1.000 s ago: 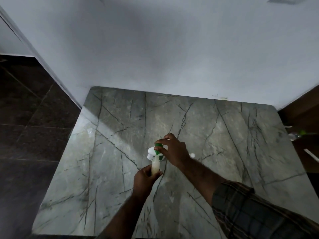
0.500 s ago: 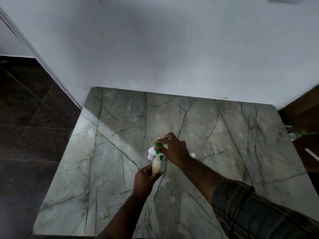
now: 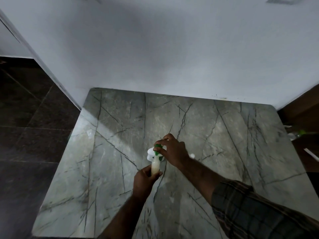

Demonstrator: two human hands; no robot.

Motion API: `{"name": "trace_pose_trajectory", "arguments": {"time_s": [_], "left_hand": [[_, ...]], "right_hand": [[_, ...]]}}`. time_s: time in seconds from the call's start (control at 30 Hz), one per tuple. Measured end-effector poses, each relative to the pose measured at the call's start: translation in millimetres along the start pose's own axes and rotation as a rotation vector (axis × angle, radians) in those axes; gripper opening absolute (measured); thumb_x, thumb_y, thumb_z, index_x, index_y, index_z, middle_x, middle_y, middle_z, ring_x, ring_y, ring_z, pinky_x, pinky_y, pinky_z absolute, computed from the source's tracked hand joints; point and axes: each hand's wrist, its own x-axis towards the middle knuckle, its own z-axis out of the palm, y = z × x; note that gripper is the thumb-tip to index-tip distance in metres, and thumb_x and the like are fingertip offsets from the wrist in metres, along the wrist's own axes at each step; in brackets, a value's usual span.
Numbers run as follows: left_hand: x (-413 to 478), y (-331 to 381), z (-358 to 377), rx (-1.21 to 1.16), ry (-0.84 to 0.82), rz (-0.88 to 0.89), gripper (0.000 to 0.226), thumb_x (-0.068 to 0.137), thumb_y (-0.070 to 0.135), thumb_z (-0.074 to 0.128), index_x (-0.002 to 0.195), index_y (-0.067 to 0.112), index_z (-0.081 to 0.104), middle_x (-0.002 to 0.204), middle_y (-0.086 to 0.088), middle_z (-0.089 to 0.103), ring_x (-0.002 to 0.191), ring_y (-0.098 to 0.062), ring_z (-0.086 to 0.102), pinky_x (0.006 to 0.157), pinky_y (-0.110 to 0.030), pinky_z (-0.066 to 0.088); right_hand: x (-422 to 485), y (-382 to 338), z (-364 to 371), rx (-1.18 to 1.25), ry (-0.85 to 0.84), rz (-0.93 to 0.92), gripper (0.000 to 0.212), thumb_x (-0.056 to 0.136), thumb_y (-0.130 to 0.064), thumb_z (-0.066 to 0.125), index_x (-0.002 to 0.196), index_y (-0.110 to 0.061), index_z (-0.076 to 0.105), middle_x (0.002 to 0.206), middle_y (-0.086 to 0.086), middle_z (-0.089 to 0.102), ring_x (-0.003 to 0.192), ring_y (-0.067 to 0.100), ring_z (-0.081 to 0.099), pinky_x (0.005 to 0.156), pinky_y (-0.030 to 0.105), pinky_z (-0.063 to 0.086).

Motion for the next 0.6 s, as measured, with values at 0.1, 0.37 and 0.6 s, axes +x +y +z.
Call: {"name": "trace_pose_trajectory", "arguments": {"time_s": [0.1,0.37,0.6], "left_hand": [[0.4,1.5,-1.8,-0.002,-0.004,0.005,0.025,0.069,0.038,0.086,0.083,0.048,0.068,0.081,0.019,0.075,0.074,-0.004,0.073,0.081,-0.041,0.062],[3.5,3.5,2.6,0.046,0.035,-0.001,0.039,0.072,0.035,0.085,0.108,0.020,0.074,0.086,0.009,0.076,0.079,-0.007,0.072,0.080,-0.036,0.061],[1.9,6.7,1.4,0.083,0.063,0.014,0.036,0.074,0.032,0.084,0.108,0.026,0.071,0.083,0.019,0.070,0.081,-0.001,0.068,0.078,-0.029,0.058]], "right_hand": [[0.6,0.6,-1.8,-0.005,0.010,-0.011,0.035,0.088,-0.059,0.054,0.116,-0.041,0.064,0.123,-0.010,0.050,0.103,0.011,0.057,0.091,0.038,0.034],[-3.6,1.7,6.5,0.008,0.035,-0.017,0.030,0.090,-0.057,0.049,0.113,-0.040,0.062,0.123,-0.008,0.052,0.104,0.014,0.059,0.091,0.040,0.037],[-6.9,4.0,6.7,0.073,0.105,-0.038,0.041,0.093,-0.057,0.045,0.127,-0.040,0.058,0.125,-0.007,0.052,0.104,0.011,0.059,0.094,0.039,0.044]]}}
